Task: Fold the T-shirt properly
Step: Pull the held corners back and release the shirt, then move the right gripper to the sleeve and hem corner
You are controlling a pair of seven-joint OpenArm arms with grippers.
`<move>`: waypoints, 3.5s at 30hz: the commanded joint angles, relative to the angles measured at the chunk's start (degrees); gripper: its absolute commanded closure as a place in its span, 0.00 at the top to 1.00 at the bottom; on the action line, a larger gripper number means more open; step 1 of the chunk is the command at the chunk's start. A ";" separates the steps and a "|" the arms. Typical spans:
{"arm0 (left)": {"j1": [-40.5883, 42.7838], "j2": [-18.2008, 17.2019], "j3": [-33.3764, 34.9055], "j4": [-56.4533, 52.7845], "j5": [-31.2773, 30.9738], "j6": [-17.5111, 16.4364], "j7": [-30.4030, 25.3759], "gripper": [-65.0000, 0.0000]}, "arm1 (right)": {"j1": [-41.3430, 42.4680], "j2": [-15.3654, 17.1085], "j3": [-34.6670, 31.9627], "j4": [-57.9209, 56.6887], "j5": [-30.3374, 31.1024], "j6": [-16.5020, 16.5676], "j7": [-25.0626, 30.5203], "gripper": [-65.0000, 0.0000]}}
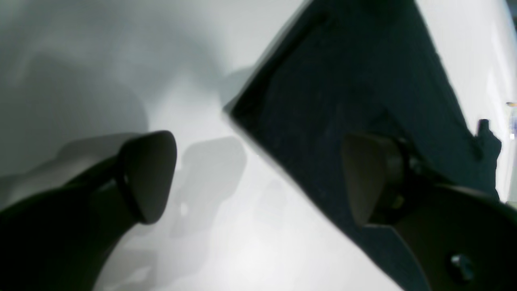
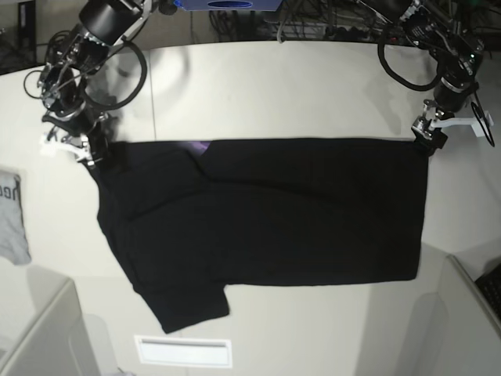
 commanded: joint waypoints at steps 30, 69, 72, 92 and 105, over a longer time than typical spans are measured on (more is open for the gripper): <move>-7.56 -2.34 0.14 -14.20 4.30 2.52 -0.28 0.00 | -0.95 0.82 -0.17 -0.30 -1.52 -0.87 3.14 0.00; 18.99 -3.66 -0.57 7.86 4.12 -0.73 -0.28 0.67 | -26.53 -3.04 1.76 26.77 -1.25 -0.78 -4.33 0.49; 18.37 -4.01 -5.67 9.09 4.12 -0.73 -0.28 0.88 | -25.12 -2.96 6.07 27.21 -1.25 -0.78 -4.33 0.48; 13.45 -12.63 1.81 10.23 4.04 -0.82 -0.20 0.89 | 18.74 13.13 -21.36 -7.34 -8.37 -0.87 -0.47 0.49; 12.31 -12.01 2.42 14.98 4.48 -0.73 -0.20 0.89 | 43.97 14.19 -42.46 -53.67 -17.16 -0.60 20.46 0.60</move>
